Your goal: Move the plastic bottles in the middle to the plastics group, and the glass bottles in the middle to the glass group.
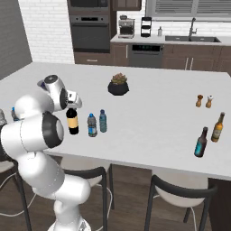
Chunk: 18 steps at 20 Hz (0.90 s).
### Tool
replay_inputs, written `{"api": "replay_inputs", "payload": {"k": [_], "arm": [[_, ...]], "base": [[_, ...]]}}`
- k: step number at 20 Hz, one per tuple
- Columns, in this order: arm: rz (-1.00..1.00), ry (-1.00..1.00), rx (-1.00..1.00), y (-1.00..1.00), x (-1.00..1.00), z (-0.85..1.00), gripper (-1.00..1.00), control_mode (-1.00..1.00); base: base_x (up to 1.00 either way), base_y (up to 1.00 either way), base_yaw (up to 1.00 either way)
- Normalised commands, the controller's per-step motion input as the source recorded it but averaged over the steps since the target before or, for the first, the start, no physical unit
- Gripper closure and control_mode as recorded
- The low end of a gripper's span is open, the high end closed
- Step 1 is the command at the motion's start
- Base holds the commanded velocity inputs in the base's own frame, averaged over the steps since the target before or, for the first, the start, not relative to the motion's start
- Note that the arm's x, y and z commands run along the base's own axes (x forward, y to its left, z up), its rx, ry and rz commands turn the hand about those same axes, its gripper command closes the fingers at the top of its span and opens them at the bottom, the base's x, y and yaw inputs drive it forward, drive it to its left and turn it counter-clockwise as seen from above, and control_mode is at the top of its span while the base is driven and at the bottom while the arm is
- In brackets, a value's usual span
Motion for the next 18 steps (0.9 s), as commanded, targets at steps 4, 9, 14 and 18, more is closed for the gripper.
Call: {"api": "replay_inputs", "payload": {"k": [4,9,14,18], "arm": [[0.00,0.00,0.00,0.00,0.21,0.00,-1.00,-1.00],[0.00,0.00,0.00,0.00,0.06,-0.03,-1.00,-1.00],[0.00,0.00,0.00,0.00,0.00,-0.08,-1.00,-1.00],[0.00,0.00,0.00,0.00,0.00,-0.13,-1.00,-1.00]], "base": [[0.00,0.00,0.00],[0.00,0.00,0.00],[0.00,0.00,0.00],[0.00,0.00,0.00]]}}
